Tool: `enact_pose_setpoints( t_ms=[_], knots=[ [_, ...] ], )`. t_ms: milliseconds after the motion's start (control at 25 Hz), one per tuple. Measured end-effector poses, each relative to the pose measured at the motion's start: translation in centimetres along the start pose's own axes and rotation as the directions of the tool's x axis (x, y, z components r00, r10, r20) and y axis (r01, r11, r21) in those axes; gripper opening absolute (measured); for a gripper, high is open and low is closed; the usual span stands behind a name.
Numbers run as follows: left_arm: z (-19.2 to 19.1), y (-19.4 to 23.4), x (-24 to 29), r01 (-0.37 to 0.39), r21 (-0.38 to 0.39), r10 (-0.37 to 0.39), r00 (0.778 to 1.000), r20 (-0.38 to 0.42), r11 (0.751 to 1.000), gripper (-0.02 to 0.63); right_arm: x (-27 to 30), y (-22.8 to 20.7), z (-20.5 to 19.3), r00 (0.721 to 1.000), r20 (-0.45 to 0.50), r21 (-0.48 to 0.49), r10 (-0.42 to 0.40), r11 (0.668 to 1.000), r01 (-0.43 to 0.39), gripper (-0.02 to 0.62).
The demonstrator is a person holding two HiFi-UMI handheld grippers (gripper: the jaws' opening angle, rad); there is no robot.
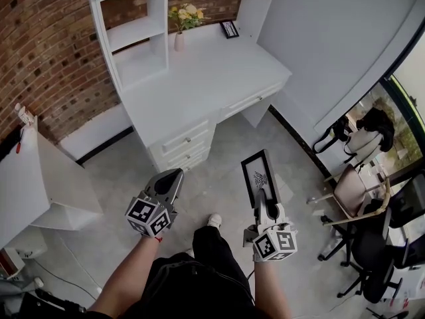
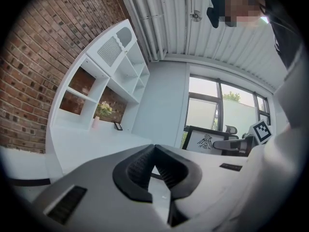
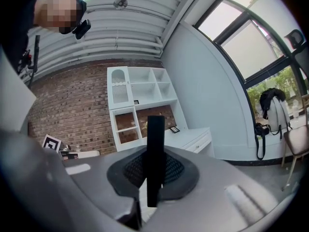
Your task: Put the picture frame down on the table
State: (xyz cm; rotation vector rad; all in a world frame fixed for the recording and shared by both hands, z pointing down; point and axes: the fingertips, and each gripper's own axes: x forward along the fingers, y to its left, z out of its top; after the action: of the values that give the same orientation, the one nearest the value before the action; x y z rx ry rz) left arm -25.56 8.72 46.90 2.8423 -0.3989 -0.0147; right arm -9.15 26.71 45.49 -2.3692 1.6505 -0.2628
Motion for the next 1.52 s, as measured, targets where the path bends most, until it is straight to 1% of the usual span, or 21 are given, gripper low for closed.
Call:
enact_pose_setpoints(
  t_ms=[120, 480, 800, 1000, 1280, 1520],
  knots=[
    [0.4, 0.7, 2.2, -0.007, -0.003, 0.007, 1.0, 0.002, 1.0, -0.005, 2.2, -0.9, 0.5, 1.0, -0.004, -0.005, 0.017, 1.0, -0.017, 0.02],
    [2.8, 2.5, 9.8, -0.005, -0.009, 0.006, 1.0, 0.015, 1.0, -0.005, 8.8, -5.2, 2.8, 0.999, -0.026, -0.006, 0.03, 1.0, -0.03, 0.02],
    [2.5, 3.2, 14.5, -0.013, -0.023, 0.013, 1.0, 0.004, 1.0, -0.005, 12.3, -8.3, 3.0, 0.998, -0.034, 0.014, 0.044, 0.999, -0.044, 0.02],
    [2.8, 3.7, 17.4, -0.02, -0.011, 0.02, 1.0, 0.004, 1.0, -0.005, 14.5, -10.4, 3.6, 0.998, -0.033, 0.021, 0.054, 0.998, -0.054, 0.02],
    [2.9, 3.4, 22.2, -0.025, 0.005, 0.025, 1.0, 0.011, 1.0, -0.005, 17.5, -13.9, 5.2, 0.997, -0.006, 0.021, 0.08, 0.997, -0.079, 0.02],
    [2.5, 3.0, 24.3, -0.036, 0.014, 0.036, 0.999, 0.015, 0.999, -0.005, 18.8, -16.1, 5.2, 0.996, -0.006, 0.041, 0.091, 0.995, -0.091, 0.02]
  ],
)
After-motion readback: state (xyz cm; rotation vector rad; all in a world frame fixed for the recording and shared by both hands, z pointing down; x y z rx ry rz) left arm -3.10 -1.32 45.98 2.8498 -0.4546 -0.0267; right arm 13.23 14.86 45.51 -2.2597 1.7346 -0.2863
